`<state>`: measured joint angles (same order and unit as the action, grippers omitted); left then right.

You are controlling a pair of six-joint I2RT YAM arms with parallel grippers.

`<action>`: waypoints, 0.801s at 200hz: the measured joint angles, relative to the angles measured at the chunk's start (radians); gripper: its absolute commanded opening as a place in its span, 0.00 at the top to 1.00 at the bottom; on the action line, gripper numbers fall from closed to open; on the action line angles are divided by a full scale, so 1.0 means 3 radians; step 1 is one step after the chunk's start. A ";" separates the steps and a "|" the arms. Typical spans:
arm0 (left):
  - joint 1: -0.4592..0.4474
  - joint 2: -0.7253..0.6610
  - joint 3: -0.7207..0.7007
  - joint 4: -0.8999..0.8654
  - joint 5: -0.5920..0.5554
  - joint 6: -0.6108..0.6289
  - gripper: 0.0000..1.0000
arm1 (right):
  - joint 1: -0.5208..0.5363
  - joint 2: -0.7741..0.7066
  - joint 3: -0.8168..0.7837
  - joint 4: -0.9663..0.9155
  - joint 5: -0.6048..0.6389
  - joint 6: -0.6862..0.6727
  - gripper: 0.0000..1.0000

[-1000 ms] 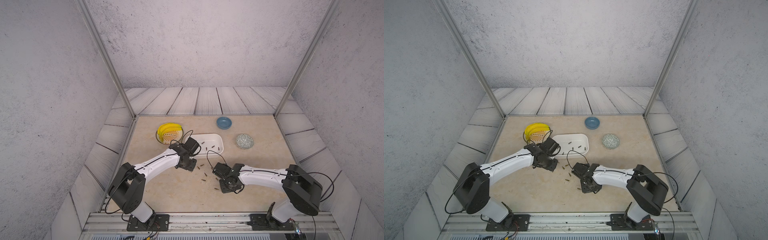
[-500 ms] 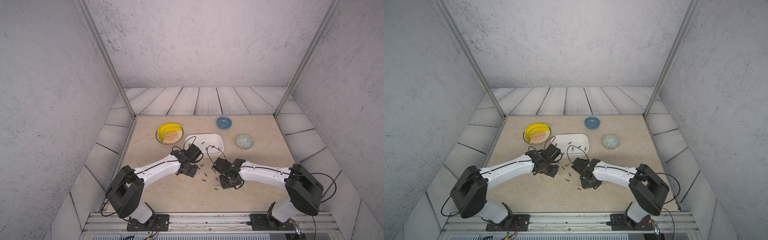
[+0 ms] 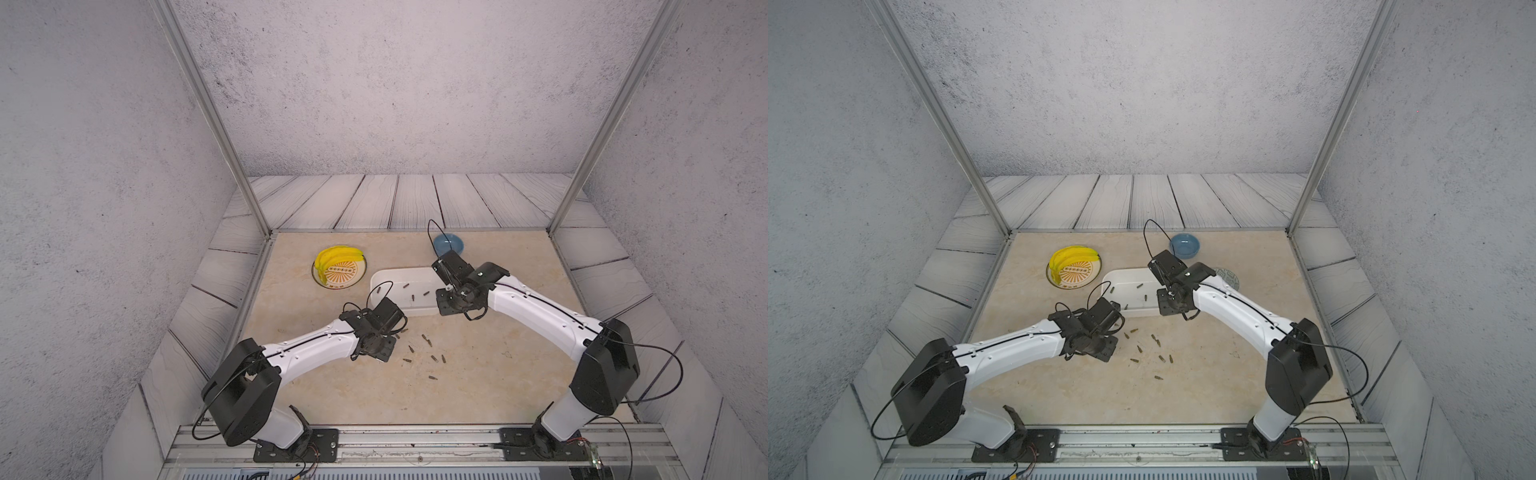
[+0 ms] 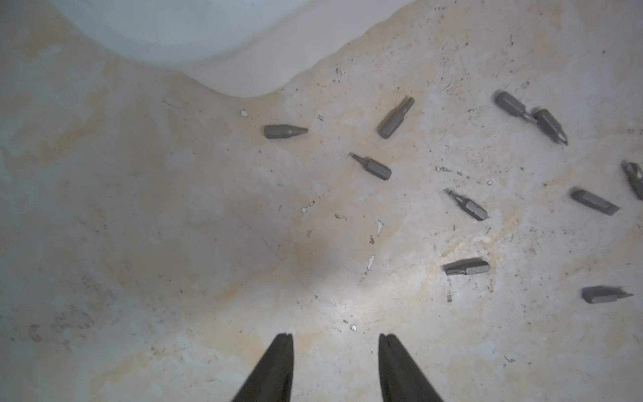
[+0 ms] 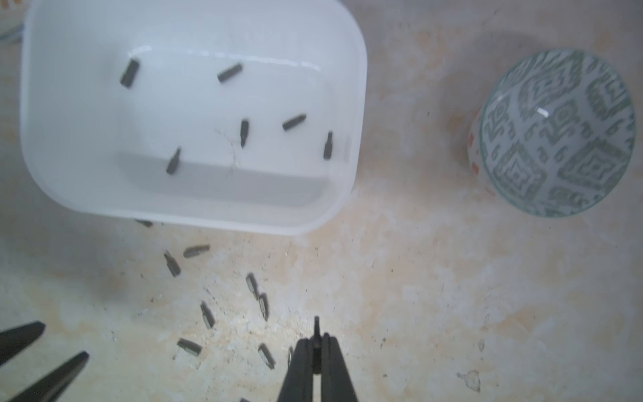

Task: Put the bit on the desktop into the storage box
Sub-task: Pick up the screwdriver bit from the center of the board, then place the screwdriver bit in the storage box.

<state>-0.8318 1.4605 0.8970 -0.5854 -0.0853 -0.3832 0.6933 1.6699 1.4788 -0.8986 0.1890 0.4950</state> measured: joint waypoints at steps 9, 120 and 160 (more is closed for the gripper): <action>-0.0015 -0.0005 -0.0004 0.0011 -0.0003 -0.0017 0.54 | -0.0037 0.0123 0.0191 -0.0027 0.0004 -0.0069 1.00; -0.0369 0.0015 -0.0067 0.0186 -0.0018 -0.0109 0.54 | -0.0187 0.1319 0.0909 -0.0023 -0.0286 -0.0427 1.00; -0.0472 0.0262 -0.0062 0.0209 0.0029 -0.0094 0.55 | -0.0191 0.1406 0.0998 -0.0019 -0.0347 -0.0464 0.69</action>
<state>-0.9733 1.5391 0.8783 -0.5228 -0.0765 -0.4114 0.6361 2.0918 1.7782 -0.9043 0.0849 0.3557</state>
